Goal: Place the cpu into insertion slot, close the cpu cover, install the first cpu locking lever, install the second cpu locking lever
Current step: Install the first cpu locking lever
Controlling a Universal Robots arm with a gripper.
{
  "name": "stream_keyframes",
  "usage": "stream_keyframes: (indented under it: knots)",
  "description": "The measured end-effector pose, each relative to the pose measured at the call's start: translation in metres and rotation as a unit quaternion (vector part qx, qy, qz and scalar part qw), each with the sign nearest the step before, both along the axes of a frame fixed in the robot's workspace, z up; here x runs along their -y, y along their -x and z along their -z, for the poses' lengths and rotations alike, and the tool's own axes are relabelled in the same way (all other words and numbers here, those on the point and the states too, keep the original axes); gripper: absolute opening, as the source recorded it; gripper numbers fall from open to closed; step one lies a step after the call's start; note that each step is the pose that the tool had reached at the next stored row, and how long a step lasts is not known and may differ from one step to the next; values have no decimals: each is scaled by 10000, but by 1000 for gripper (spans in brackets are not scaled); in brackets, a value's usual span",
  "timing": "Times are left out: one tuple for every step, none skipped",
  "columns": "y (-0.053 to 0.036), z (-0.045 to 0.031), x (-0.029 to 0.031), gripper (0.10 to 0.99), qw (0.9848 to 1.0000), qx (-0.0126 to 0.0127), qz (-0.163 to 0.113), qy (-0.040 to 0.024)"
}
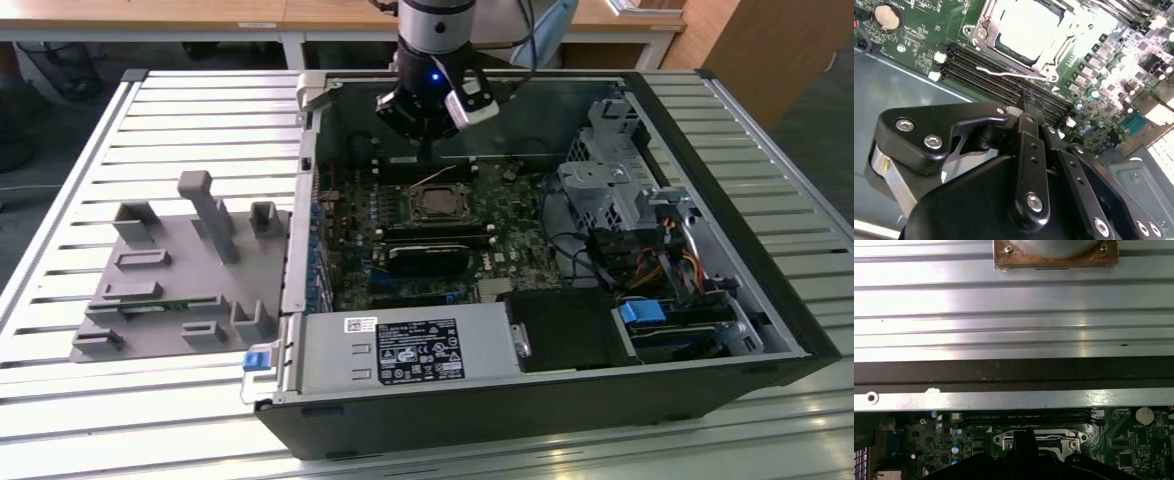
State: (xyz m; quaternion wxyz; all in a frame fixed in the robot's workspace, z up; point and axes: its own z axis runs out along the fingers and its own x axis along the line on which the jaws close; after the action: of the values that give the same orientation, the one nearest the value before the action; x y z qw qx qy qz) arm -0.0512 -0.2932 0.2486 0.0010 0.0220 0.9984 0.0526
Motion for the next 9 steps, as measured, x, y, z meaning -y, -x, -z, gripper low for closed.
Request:
stream_keyframes:
  knots:
    - [-6, 18, 0, 106, 10000, -1, -1, 0]
    - [-10, 35, 0, 106, 10000, 0, -1, 1]
    - [-18, 53, 0, 106, 10000, 0, -1, 0]
    - [-28, 66, -1, 106, 10000, 0, -1, 0]
    - [-40, 76, -1, 106, 10000, 0, 0, 0]
    - [-49, 83, 0, 106, 10000, 0, -1, 1]
    - [-60, 88, -1, 106, 10000, 0, -1, 1]
    - [-73, 91, -1, 106, 10000, 0, -1, 1]
    - [-86, 94, -1, 106, 10000, 0, -1, 1]
